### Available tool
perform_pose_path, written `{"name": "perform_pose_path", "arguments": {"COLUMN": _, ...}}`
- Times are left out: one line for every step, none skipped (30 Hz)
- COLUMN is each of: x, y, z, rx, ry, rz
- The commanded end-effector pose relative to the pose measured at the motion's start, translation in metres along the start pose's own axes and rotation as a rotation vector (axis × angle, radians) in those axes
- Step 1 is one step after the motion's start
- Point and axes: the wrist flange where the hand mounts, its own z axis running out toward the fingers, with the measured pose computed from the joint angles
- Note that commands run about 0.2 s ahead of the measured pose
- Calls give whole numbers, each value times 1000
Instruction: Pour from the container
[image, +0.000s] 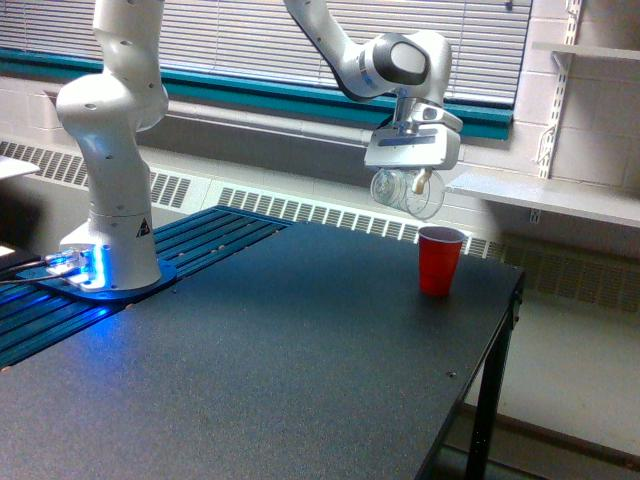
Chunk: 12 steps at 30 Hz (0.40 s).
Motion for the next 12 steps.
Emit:
{"name": "perform_pose_path", "arguments": {"x": -1, "y": -2, "z": -8, "rx": 7, "ry": -2, "rz": -12}}
{"name": "perform_pose_path", "arguments": {"x": -1, "y": -2, "z": -8, "rx": 6, "ry": -2, "rz": -12}}
{"name": "perform_pose_path", "arguments": {"x": -2, "y": -2, "z": -8, "rx": 5, "ry": -1, "rz": -12}}
{"name": "perform_pose_path", "arguments": {"x": -2, "y": -1, "z": -9, "rx": 6, "ry": -2, "rz": -11}}
{"name": "perform_pose_path", "arguments": {"x": -2, "y": -1, "z": -9, "rx": 8, "ry": -2, "rz": -10}}
{"name": "perform_pose_path", "arguments": {"x": -2, "y": -1, "z": -9, "rx": 11, "ry": -2, "rz": -7}}
{"name": "perform_pose_path", "arguments": {"x": -3, "y": -1, "z": -10, "rx": 12, "ry": 0, "rz": -3}}
{"name": "perform_pose_path", "arguments": {"x": -3, "y": -1, "z": -10, "rx": 14, "ry": 1, "rz": -2}}
{"name": "perform_pose_path", "arguments": {"x": -3, "y": 0, "z": -11, "rx": 16, "ry": 3, "rz": -1}}
{"name": "perform_pose_path", "arguments": {"x": -3, "y": 0, "z": -11, "rx": 18, "ry": 4, "rz": -1}}
{"name": "perform_pose_path", "arguments": {"x": -3, "y": 0, "z": -12, "rx": 19, "ry": 10, "rz": 4}}
{"name": "perform_pose_path", "arguments": {"x": -3, "y": 0, "z": -12, "rx": 19, "ry": 14, "rz": 7}}
